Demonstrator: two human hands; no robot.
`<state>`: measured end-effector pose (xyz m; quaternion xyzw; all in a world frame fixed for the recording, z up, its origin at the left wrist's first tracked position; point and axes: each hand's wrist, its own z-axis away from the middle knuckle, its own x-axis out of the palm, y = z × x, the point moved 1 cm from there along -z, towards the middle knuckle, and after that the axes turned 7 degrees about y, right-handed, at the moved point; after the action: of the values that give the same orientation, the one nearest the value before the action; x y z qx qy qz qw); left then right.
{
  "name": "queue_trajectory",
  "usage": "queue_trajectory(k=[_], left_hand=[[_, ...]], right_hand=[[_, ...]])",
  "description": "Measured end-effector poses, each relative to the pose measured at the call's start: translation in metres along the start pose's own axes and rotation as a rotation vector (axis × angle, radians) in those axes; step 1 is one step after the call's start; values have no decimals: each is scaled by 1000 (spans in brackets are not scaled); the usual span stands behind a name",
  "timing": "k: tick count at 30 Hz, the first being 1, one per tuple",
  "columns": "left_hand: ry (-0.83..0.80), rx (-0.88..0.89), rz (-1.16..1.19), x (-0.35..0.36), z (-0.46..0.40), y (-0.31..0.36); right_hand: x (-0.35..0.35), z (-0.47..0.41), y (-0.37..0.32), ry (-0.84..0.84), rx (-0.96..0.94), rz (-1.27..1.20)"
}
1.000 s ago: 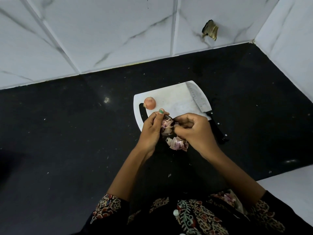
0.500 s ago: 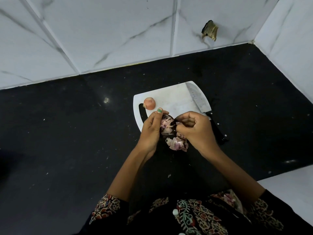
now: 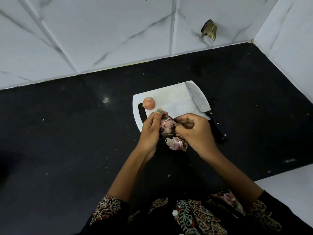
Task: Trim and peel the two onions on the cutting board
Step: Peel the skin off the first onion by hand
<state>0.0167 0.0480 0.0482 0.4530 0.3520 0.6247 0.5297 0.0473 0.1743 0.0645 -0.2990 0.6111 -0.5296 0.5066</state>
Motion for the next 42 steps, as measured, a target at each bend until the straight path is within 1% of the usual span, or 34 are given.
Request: queue_trajectory(k=[5, 10, 13, 14, 16, 19, 21, 22, 25, 27, 30, 34, 38, 42], left_hand=[[31, -6, 6, 2, 1, 1], [-34, -24, -15, -4, 1, 2], [-60, -91, 11, -6, 1, 3], [-58, -112, 29, -7, 0, 3], [-44, -140, 51, -8, -1, 4], [-30, -143, 34, -8, -1, 3], [-31, -133, 16, -8, -2, 3], [-37, -128, 10, -8, -2, 2], [-74, -101, -6, -8, -1, 1], [-82, -85, -11, -7, 0, 1], [-74, -60, -17, -5, 0, 3], [-66, -46, -15, -4, 1, 4], [-58, -28, -36, -3, 0, 1], [-28, -72, -31, -3, 1, 1]], right_hand=[[1, 2, 6, 78, 75, -80], [1, 5, 3, 15, 52, -124], [-2, 0, 7, 48, 105, -199], [-3, -1, 10, 69, 120, -187], [-5, -5, 22, 90, 106, -70], [-6, -5, 28, 3, 38, 171], [-4, -3, 23, -38, -5, 239], [-3, -2, 19, -53, -9, 202], [-1, 2, 2, -129, 70, -37], [0, 3, -5, -160, 56, -53], [1, 2, -9, -111, 42, -20], [1, 0, -8, -99, 18, -3], [4, 1, -8, -48, -19, 72], [2, -2, -3, 18, -61, 124]])
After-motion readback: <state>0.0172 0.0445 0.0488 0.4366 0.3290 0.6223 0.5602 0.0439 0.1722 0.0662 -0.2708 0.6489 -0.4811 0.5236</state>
